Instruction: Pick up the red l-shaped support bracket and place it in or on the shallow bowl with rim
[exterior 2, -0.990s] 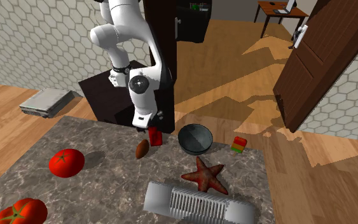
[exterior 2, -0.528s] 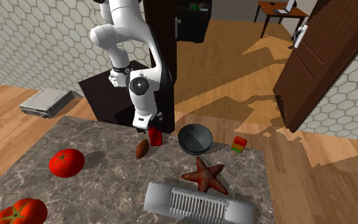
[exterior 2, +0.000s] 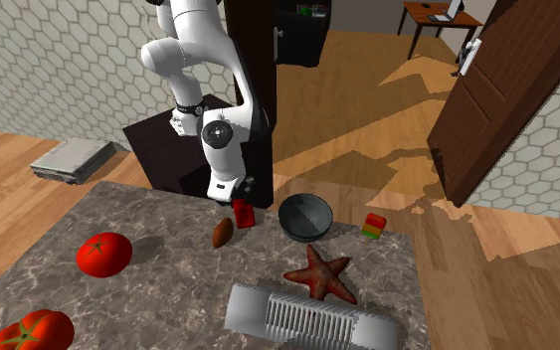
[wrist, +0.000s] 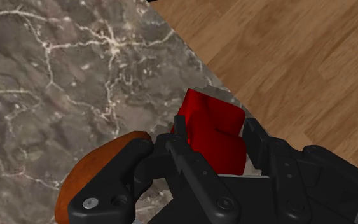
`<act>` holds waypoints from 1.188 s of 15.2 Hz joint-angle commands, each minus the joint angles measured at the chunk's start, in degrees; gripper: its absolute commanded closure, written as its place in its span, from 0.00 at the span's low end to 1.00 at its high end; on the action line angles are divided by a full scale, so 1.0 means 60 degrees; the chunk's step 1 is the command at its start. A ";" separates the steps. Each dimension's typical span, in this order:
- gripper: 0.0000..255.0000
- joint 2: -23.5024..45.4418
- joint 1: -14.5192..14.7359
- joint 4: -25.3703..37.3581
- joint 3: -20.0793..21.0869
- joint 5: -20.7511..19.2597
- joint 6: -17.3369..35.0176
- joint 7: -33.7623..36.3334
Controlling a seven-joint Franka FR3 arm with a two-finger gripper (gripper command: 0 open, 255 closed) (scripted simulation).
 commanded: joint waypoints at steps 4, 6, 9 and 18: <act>1.00 -0.0102 0.0023 -0.0022 -0.0025 -0.0042 -0.0080 0.0033; 1.00 -0.0322 0.0064 -0.0056 -0.0084 -0.0132 -0.0256 0.0105; 1.00 -0.0645 0.0121 -0.0093 -0.0168 -0.0270 -0.0526 0.0214; 1.00 -0.1556 0.0262 -0.0090 -0.0381 -0.0679 -0.1384 0.0544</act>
